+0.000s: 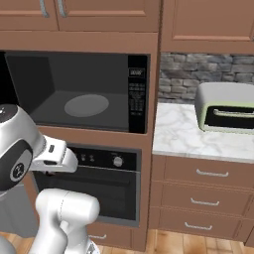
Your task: Pick the mug from the counter and place it inside the microwave. Then close the microwave.
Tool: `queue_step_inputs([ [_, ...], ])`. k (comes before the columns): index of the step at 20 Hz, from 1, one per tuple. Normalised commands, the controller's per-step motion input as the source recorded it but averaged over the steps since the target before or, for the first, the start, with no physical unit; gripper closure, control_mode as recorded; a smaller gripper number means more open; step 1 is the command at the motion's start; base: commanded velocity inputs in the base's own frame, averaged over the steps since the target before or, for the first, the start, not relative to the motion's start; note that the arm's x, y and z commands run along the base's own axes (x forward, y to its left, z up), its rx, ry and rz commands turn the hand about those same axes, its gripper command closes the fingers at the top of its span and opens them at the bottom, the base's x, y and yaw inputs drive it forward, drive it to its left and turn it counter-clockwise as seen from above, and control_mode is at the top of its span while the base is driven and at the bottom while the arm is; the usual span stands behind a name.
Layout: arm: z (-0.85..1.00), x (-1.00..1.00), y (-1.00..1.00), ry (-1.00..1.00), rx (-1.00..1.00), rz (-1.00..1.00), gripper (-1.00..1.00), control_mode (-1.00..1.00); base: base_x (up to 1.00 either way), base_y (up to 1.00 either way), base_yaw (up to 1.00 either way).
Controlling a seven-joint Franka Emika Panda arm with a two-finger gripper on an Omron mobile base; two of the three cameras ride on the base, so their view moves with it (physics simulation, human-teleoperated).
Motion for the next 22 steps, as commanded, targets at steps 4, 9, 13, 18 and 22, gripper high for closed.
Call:
queue_step_inputs([
  [4, 0.01, -0.02, 0.03, -0.09, 0.0, 0.1, 1.0, -1.0, 0.0, 0.0, 0.0],
  [9, 0.17, 0.0, 0.14, -0.08, 0.0, 0.17, 1.0, -1.0, 0.0, 0.0, 0.0],
  [13, 0.34, 0.0, 0.29, -0.05, 0.0, 0.05, 1.0, -1.0, 0.0, 0.0, 0.0],
  [18, 0.15, 0.18, 0.39, -0.13, 0.0, -0.02, 1.0, -1.0, 0.0, 0.0, 0.0],
  [22, 0.0, 0.34, 0.39, -0.24, 0.0, -0.1, 1.0, -1.0, 0.0, 0.0, 0.0],
])
